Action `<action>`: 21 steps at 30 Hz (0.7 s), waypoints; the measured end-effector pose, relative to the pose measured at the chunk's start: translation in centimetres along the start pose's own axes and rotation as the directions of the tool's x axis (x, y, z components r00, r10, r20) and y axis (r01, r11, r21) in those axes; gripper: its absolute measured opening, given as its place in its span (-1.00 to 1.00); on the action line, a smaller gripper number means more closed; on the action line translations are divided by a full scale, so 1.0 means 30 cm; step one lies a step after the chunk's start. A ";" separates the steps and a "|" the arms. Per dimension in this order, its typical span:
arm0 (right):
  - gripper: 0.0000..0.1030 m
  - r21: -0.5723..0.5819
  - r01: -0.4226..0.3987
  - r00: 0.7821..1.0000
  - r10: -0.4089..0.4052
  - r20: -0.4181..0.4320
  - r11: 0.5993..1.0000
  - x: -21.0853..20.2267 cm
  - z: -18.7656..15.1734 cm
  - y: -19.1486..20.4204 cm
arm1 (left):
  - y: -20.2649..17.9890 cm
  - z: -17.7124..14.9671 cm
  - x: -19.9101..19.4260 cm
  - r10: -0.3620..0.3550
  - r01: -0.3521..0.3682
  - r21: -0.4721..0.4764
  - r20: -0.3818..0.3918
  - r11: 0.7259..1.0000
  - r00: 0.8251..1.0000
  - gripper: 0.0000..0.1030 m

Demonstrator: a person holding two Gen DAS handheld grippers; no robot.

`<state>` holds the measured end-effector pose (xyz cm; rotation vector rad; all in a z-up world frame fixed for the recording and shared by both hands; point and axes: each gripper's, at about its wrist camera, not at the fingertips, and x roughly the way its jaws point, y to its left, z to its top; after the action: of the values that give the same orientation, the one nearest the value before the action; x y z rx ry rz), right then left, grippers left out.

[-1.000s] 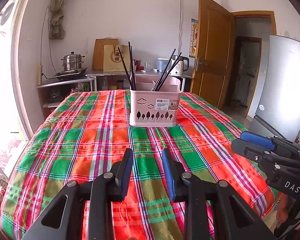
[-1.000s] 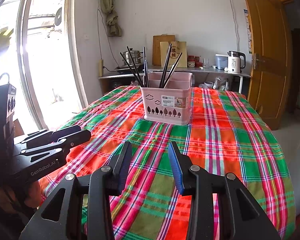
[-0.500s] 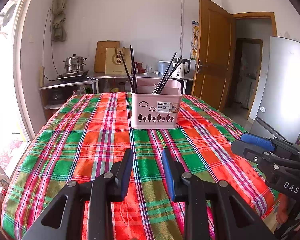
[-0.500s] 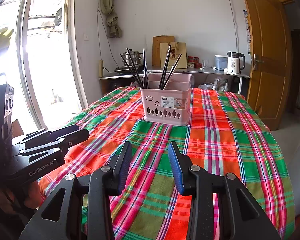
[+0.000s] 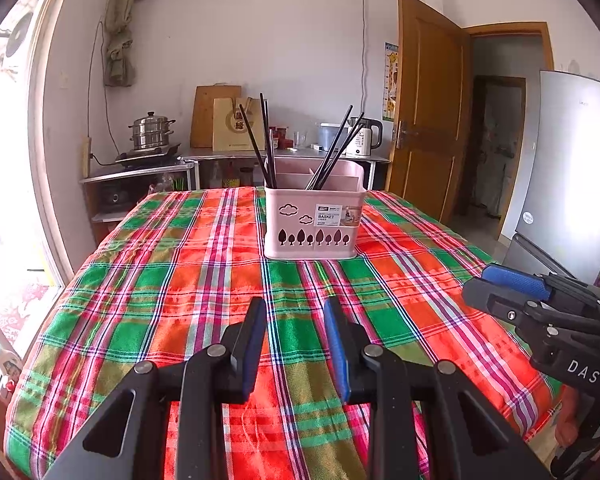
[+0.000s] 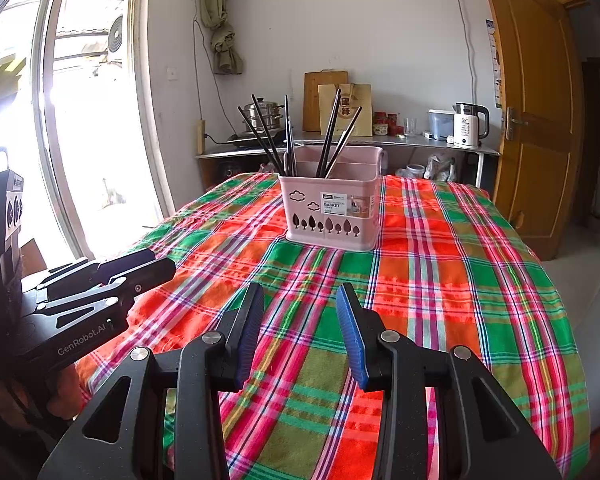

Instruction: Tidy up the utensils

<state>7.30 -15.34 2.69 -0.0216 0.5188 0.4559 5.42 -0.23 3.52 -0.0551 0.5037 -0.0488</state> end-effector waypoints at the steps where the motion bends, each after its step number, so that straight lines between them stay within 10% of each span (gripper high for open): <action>1: -0.25 0.000 0.000 1.000 0.000 -0.001 1.000 0.001 0.000 0.000 | -0.002 -0.001 0.000 0.000 0.000 0.002 0.000 1.000 1.000 -0.43; 21: -0.25 -0.001 0.004 1.000 -0.004 -0.004 1.000 0.003 0.001 -0.001 | -0.005 -0.014 0.011 -0.007 0.007 0.014 -0.003 1.000 1.000 -0.43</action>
<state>7.40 -15.33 2.68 -0.0241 0.5223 0.4523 5.51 -0.41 2.99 -0.0432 0.5063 -0.0590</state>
